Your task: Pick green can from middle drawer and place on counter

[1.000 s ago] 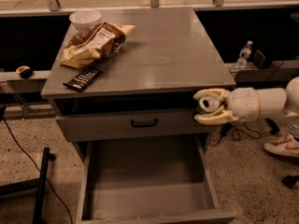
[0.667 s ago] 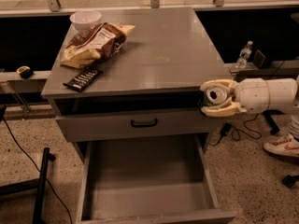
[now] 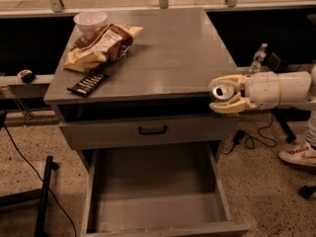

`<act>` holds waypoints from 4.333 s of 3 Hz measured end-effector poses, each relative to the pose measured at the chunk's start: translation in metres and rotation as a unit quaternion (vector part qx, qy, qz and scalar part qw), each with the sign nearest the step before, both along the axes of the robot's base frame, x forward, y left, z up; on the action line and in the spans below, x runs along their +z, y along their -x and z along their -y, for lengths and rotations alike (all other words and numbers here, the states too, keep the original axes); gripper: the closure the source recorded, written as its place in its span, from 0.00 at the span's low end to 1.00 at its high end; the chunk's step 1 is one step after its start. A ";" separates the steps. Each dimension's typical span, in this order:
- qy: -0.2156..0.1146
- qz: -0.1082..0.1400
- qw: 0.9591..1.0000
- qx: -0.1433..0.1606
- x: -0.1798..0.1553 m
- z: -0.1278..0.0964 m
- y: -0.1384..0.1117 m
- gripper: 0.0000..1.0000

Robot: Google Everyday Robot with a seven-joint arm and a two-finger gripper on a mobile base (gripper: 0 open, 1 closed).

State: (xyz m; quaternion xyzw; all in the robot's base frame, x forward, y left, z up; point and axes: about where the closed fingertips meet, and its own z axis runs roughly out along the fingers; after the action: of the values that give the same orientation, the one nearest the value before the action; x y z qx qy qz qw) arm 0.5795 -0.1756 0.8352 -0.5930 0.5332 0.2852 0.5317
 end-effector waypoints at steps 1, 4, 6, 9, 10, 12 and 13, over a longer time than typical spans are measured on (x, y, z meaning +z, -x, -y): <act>0.033 0.012 0.999 0.003 0.032 -0.016 -0.027 1.00; 0.005 0.018 0.998 0.057 0.047 -0.040 -0.044 1.00; -0.017 0.007 1.000 0.002 0.043 -0.030 -0.007 1.00; 0.018 0.051 0.999 0.006 0.080 -0.028 -0.013 1.00; 0.025 0.077 0.996 0.043 0.109 -0.038 -0.037 1.00; 0.004 0.192 0.981 -0.033 0.169 -0.002 -0.073 1.00; -0.003 0.196 0.977 -0.088 0.157 -0.002 -0.075 1.00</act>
Offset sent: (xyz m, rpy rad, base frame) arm 0.0913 0.0337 0.0960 0.0562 -0.1372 0.1988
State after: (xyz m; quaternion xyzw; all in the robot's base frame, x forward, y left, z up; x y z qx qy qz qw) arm 0.6547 -0.1733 0.9919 -0.5866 0.4677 0.1168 0.6508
